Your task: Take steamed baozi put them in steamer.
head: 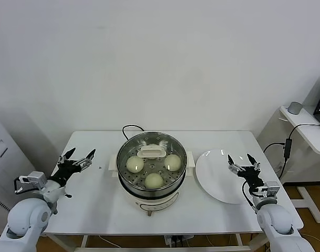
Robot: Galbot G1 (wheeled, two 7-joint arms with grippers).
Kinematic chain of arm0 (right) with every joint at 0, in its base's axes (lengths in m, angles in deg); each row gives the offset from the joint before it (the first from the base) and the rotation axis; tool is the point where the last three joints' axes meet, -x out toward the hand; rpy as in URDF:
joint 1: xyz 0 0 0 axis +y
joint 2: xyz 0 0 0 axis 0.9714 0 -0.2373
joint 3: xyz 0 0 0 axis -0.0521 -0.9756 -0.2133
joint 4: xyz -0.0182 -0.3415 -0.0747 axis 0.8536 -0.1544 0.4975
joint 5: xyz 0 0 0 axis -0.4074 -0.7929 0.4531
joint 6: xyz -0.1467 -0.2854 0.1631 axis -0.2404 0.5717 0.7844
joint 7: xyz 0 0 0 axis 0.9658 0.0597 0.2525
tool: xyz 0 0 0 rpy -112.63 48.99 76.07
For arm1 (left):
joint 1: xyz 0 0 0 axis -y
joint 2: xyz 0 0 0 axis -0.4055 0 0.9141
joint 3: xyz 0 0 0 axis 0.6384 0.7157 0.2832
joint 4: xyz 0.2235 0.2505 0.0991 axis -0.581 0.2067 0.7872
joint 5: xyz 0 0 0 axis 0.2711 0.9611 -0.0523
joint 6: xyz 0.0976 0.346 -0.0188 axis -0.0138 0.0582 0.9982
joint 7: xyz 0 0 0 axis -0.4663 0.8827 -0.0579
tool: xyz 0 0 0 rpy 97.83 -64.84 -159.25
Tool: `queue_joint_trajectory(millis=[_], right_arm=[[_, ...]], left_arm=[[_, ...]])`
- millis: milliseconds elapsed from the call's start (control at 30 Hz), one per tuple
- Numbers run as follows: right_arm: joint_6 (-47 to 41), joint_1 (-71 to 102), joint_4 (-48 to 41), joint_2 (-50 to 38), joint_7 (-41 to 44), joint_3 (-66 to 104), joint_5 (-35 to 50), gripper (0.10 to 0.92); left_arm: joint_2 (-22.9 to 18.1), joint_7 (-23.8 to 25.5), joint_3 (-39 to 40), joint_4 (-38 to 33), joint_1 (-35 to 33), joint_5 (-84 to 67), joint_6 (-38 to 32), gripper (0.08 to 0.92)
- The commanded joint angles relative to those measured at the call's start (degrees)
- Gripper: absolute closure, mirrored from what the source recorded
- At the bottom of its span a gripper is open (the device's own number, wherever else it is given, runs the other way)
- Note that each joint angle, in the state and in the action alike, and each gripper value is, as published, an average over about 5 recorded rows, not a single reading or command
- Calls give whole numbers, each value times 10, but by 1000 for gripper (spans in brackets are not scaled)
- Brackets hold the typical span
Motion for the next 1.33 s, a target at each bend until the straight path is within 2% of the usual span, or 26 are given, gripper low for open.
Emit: queue_joint_trajectory(millis=[33,733,967,1333], right_arm=[[-3,0,-1,2,-1,0,-1,203],[-17,2,-1,1,6,-1,-3,203],[-19,3,-1,0,8,0,-3,203],[-20,6,-2,0,9,0,-3,203]], left_arm=[[1,2,-4,26,-6,-20,-8,177],[-2,7,10,55,-11,41,-25,177],[-4,13,16,54,-16,93,-42,177],[-9,13,21,50,-16,90,-40,177]])
